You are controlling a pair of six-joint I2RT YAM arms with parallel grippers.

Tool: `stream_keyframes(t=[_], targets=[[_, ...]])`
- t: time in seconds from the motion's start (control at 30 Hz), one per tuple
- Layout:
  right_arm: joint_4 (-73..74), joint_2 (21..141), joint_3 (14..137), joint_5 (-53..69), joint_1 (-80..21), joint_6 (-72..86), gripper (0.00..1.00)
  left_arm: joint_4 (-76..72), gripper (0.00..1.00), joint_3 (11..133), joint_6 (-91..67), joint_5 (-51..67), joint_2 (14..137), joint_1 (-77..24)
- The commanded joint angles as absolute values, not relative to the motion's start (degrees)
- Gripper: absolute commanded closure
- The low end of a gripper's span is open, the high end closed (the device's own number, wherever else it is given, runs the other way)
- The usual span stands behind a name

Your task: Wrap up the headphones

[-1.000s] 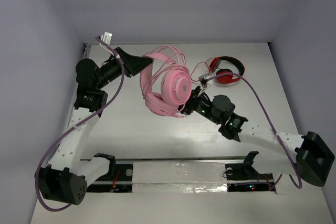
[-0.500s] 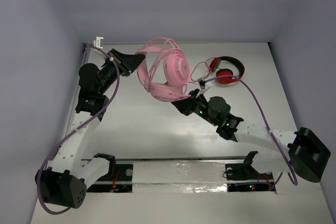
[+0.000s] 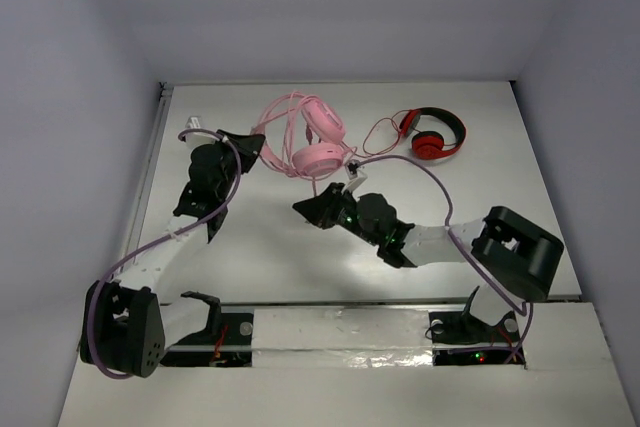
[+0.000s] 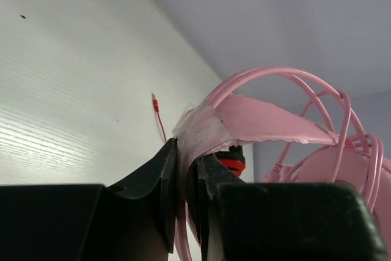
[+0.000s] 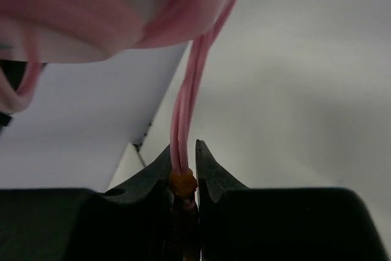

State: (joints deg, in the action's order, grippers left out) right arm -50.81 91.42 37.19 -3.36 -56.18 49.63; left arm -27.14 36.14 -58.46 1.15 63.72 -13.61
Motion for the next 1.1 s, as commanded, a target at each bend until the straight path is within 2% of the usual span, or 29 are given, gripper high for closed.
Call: stream_keyframes(t=[0.0, 0.3, 0.37, 0.43, 0.47, 0.63, 0.77, 0.9, 1.07], targets=[[-60.55, 93.24, 41.83, -4.31, -59.76, 58.17, 0.92, -39.11, 1.0, 38.85, -60.92, -8.61, 62.92, -13.71], [-53.89, 98.44, 48.25, -6.15, -62.84, 61.09, 0.88, -30.42, 1.0, 40.25, -50.45, -25.57, 62.93, -19.42], [-59.37, 98.44, 46.95, -4.33, -62.84, 61.34, 0.86, -32.16, 1.0, 38.94, -46.87, -26.28, 62.58, -19.42], [-59.25, 97.3, 47.02, -3.69, -62.84, 60.21, 0.84, -29.72, 1.0, 38.24, -46.58, -27.33, 62.84, -19.42], [-54.1, 95.82, 49.02, -2.56, -62.84, 59.68, 0.84, -30.06, 1.0, 37.62, -45.28, -27.77, 62.67, -19.42], [-50.47, 91.32, 48.86, -1.84, -62.84, 62.49, 0.83, -30.41, 1.0, 33.49, -41.92, -35.49, 62.05, -25.13], [-46.06, 90.35, 49.31, -6.14, -62.84, 62.23, 0.82, -30.32, 1.0, 30.51, -42.19, -37.53, 62.14, -26.89], [-50.09, 91.05, 48.08, -6.68, -62.84, 63.98, 0.8, -29.45, 1.0, 27.17, -44.82, -37.62, 61.96, -27.51], [-54.67, 94.47, 48.86, -8.43, -62.84, 65.83, 0.7, -30.32, 1.0, 25.75, -46.14, -36.56, 61.7, -28.82]])
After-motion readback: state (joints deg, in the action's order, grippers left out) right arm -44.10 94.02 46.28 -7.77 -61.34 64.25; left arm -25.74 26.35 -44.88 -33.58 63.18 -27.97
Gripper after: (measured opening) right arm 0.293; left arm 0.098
